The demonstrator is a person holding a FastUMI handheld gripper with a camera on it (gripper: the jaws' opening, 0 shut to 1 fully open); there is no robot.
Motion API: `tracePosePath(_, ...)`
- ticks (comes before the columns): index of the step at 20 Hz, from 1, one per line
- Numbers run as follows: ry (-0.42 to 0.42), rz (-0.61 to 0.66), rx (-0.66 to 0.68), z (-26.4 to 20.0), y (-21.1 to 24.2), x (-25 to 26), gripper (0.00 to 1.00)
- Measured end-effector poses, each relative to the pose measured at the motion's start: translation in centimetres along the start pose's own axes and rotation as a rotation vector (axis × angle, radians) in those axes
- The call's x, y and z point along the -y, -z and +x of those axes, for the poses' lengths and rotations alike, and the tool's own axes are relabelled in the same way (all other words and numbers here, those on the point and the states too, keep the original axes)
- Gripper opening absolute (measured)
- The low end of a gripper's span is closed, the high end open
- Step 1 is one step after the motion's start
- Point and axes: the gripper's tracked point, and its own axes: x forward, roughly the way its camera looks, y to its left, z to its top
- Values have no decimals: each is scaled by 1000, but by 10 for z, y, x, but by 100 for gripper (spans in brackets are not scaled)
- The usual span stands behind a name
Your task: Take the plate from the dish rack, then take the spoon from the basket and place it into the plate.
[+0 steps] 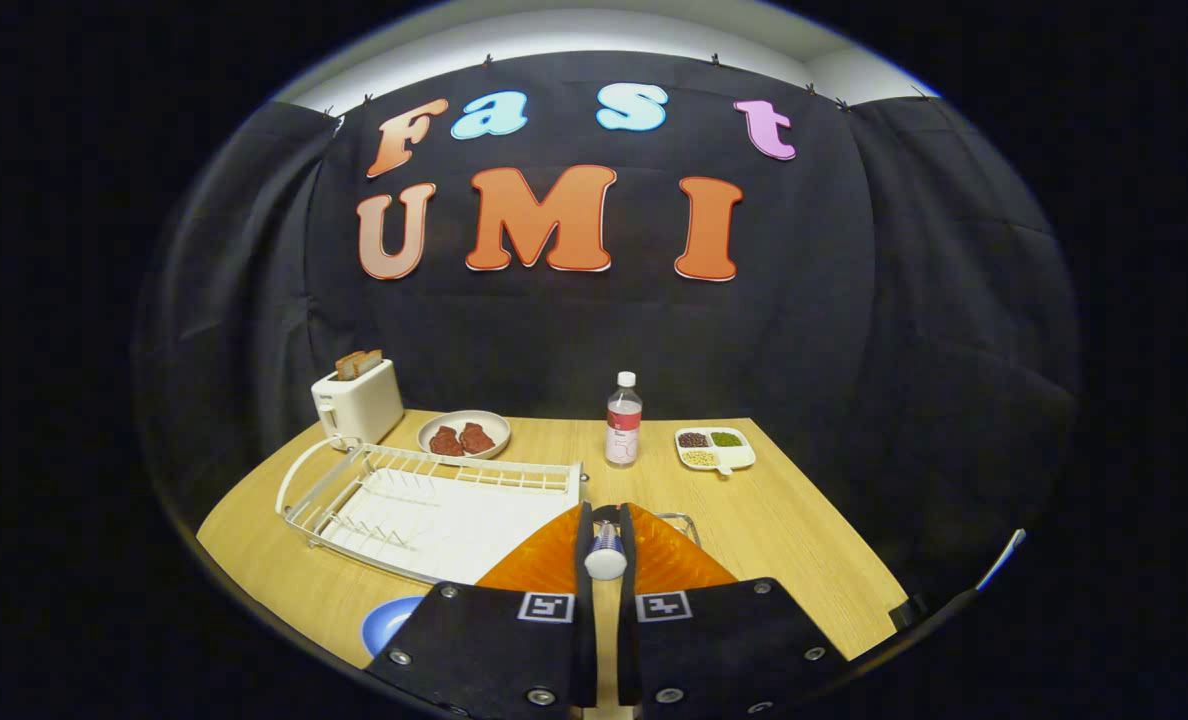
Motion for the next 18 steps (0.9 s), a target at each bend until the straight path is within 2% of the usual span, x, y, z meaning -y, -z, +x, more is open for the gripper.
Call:
tracePosePath(7, -133, -19, 7, -30, -1, -64, 8)
tracePosePath(18, -301, -51, -81, -60, 53, -120, 8)
